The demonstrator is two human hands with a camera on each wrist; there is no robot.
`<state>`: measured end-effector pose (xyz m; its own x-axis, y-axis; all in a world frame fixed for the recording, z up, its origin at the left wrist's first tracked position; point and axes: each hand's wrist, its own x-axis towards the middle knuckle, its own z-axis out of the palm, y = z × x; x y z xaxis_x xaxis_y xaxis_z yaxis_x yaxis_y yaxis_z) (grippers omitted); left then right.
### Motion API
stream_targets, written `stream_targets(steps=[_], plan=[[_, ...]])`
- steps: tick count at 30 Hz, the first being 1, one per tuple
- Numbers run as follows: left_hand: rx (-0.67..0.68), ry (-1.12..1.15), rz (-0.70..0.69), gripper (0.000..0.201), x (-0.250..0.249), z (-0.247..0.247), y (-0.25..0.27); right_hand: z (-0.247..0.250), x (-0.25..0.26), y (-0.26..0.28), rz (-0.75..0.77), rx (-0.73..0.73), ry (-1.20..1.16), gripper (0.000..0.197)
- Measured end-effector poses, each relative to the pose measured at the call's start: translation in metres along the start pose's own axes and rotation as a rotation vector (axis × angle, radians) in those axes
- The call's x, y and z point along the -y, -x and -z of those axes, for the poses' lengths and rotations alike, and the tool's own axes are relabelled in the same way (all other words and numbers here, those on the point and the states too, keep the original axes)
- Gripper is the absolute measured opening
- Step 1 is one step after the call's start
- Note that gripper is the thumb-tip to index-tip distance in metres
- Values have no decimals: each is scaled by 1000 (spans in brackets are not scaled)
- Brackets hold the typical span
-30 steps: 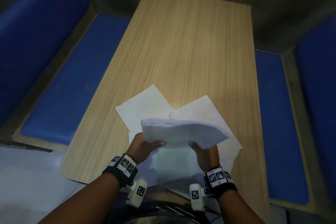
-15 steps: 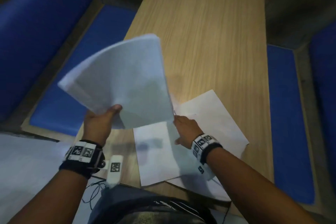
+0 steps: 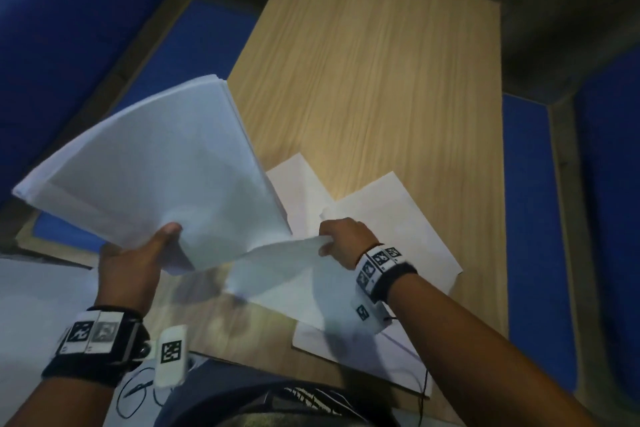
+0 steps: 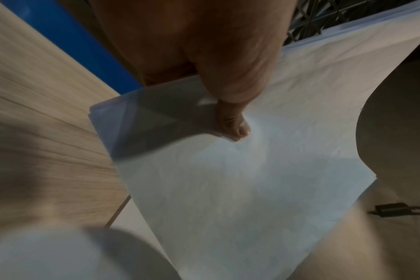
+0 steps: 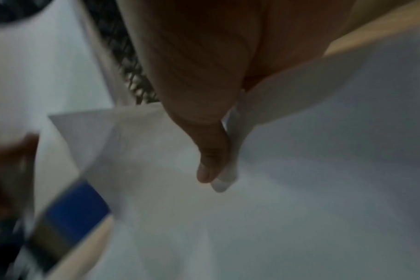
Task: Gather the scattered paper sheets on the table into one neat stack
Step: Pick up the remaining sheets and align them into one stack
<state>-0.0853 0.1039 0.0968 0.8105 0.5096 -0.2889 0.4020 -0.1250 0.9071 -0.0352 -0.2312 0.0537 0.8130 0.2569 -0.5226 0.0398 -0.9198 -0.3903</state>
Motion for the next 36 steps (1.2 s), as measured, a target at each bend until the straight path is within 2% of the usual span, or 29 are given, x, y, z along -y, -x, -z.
stream_targets(steps=[3,5,8,11,16,19,22,26,31,33,36], plan=[[-9,-67,-28,60,-2,7,0,22,-35,20,-150,-123,-310,19],[-3,-60,-1,61,-2,8,0,30,-66,28,-309,-201,-383,34],[1,-12,16,59,-4,5,-1,29,-108,34,-540,-267,-278,66],[5,-1,12,42,-11,-7,8,19,-129,32,-698,-239,-128,66],[19,17,10,40,-5,-17,8,12,-133,25,-927,-186,-56,85],[39,43,-1,49,0,-19,8,13,-138,24,-954,-213,-115,98],[41,51,11,51,4,-19,8,12,-147,25,-947,-204,-158,100],[60,17,15,19,7,-17,12,16,-150,31,-915,-149,-126,92],[62,15,-6,19,11,-16,15,14,-162,42,-814,-336,-369,95],[59,22,-3,25,15,-16,15,14,-163,48,-803,-310,-397,82],[71,34,6,40,17,-17,14,14,-165,54,-741,-341,-409,40]])
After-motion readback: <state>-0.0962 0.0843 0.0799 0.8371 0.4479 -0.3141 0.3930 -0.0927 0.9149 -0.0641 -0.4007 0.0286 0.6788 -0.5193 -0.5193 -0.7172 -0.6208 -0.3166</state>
